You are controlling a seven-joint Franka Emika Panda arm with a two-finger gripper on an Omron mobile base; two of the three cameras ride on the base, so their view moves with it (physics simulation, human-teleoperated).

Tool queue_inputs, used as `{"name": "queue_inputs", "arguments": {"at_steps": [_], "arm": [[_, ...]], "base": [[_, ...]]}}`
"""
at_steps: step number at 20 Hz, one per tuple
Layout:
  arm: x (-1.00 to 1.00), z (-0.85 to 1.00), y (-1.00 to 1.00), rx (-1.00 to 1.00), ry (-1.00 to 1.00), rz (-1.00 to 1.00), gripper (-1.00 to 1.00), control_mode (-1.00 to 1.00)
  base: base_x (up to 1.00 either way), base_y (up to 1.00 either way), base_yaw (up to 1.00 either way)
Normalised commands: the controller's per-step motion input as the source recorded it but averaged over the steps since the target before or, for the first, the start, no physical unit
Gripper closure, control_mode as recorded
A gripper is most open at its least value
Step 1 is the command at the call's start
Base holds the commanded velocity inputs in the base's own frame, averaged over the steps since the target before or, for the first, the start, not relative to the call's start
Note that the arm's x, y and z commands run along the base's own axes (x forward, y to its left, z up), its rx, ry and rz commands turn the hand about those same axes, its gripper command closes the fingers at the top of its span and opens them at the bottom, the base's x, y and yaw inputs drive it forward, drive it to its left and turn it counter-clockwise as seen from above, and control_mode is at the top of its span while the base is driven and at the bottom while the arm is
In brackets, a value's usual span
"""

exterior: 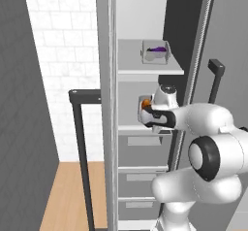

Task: Take the meat container that has the chicken drumstick and place it on the second highest rack of the freezer. Then take the vegetable container that has the garlic and eggplant and place it on the highest rack of the freezer.

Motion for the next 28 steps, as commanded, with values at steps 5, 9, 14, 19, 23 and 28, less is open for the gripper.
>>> {"name": "queue_inputs", "arguments": {"at_steps": [5, 9, 14, 19, 23, 28], "arm": [[0.63, -0.31, -0.09, 0.0, 0.0, -0.06, 1.0, -1.0], [0.64, -0.37, 0.0, 0.0, 0.04, -0.04, 1.0, -1.0], [0.61, -0.43, -0.09, 0.0, 0.01, -0.03, 1.0, -1.0], [0.46, -0.52, -0.13, -0.01, 0.0, -0.04, 1.0, -1.0], [0.05, -0.42, -0.07, 0.0, -0.03, -0.09, 1.0, -1.0], [0.0, -0.22, 0.04, 0.0, -0.05, -0.01, 1.0, -1.0]], "base": [[0.0, 0.0, 0.0], [0.0, 0.0, 0.0], [0.0, 0.0, 0.0], [0.0, 0.0, 0.0], [0.0, 0.0, 0.0], [0.0, 0.0, 0.0]]}}
